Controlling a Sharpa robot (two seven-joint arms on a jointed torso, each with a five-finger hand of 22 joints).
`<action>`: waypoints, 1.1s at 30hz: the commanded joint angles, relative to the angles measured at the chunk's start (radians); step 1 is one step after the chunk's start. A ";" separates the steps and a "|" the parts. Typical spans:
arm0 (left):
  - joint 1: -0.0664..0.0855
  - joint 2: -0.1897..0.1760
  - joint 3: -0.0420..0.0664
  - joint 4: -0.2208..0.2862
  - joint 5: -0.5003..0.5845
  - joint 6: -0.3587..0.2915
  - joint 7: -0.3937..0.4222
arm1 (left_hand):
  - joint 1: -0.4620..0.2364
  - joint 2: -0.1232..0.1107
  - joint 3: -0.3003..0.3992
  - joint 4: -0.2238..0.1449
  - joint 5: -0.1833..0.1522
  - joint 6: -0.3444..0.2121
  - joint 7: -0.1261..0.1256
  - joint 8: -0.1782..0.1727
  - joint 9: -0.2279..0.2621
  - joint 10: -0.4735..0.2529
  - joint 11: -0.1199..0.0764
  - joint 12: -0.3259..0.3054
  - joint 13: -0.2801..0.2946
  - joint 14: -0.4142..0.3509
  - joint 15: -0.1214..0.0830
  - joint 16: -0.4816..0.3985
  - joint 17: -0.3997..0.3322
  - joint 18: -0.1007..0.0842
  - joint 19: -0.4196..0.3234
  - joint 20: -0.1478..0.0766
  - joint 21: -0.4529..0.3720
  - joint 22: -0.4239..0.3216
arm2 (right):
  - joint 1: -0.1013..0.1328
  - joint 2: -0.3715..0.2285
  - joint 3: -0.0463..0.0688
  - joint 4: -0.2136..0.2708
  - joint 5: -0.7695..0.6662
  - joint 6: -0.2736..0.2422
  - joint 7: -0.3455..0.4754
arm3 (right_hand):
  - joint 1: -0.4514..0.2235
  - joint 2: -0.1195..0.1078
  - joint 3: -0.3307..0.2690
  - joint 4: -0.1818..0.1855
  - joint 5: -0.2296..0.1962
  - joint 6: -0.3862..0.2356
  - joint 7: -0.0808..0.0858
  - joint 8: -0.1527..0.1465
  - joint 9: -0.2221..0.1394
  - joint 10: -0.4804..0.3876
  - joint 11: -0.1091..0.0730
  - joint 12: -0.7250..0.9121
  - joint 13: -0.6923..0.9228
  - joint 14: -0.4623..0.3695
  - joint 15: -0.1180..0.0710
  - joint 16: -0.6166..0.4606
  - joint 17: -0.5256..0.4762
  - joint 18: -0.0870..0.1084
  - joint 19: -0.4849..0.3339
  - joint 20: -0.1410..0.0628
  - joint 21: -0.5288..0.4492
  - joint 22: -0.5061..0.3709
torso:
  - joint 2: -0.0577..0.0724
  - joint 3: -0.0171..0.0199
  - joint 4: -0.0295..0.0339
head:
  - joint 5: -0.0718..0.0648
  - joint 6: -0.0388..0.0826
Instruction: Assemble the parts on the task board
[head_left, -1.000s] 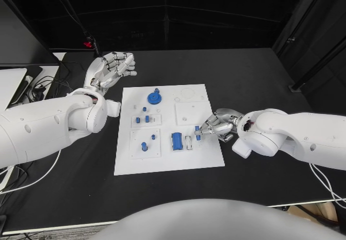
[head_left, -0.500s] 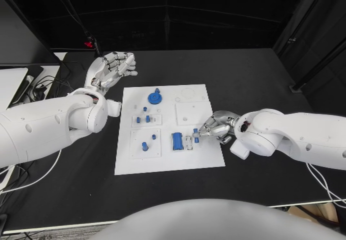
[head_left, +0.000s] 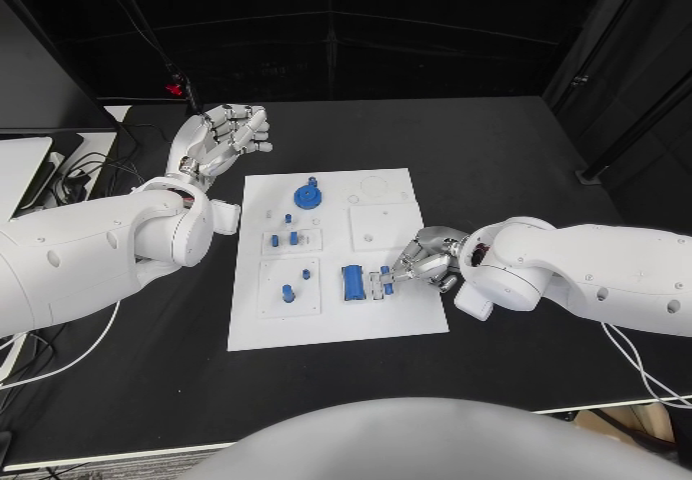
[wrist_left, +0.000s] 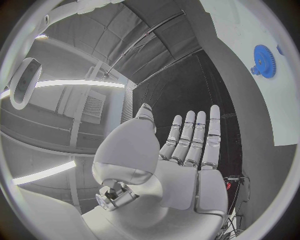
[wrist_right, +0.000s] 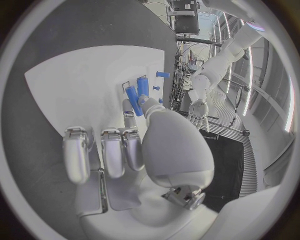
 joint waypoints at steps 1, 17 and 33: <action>0.002 0.000 0.001 0.003 0.002 0.009 0.008 | 0.001 0.011 -0.007 -0.001 0.008 -0.005 0.114 0.005 -0.001 -0.008 -0.002 0.004 -0.001 -0.010 0.000 0.004 -0.002 0.003 0.007 0.002 0.006 -0.001 | 0.001 0.006 0.000 -0.002 -0.031 0.025 -0.025 | -0.001 0.011 -0.007 0.001 0.003 0.004 -0.001 -0.005 0.000 0.106 0.009 0.002 0.262 0.106 0.007 0.002 0.263 -0.007 0.102 0.007 0.003 0.263 | 0.001 0.0008 -0.0001 | 0.001 0.000; 0.002 -0.001 0.001 0.003 0.002 0.010 0.008 | 0.001 0.011 -0.007 -0.001 0.008 -0.005 0.114 0.005 -0.001 -0.008 -0.002 0.004 -0.001 -0.010 0.000 0.004 -0.002 0.003 0.007 0.002 0.006 -0.001 | 0.001 0.040 0.000 -0.018 -0.077 0.050 -0.068 | -0.015 0.016 -0.033 0.014 -0.011 -0.001 0.003 -0.016 -0.003 0.106 0.012 0.002 0.262 0.106 0.008 0.002 0.263 -0.007 0.102 0.008 0.003 0.263 | 0.000 0.0001 -0.0001 | -0.001 0.000; 0.002 -0.001 0.001 0.003 0.002 0.010 0.007 | 0.001 0.011 -0.007 -0.001 0.008 -0.005 0.114 0.005 -0.001 -0.008 -0.002 0.004 -0.001 -0.010 0.000 0.004 -0.002 0.003 0.007 0.002 0.006 -0.001 | 0.000 0.061 0.001 -0.027 -0.112 0.063 -0.094 | -0.029 0.018 -0.056 0.028 -0.018 -0.005 0.007 -0.026 -0.005 0.106 0.016 0.002 0.262 0.106 0.008 0.002 0.263 -0.007 0.102 0.008 0.003 0.263 | 0.001 0.0002 0.0000 | 0.000 0.000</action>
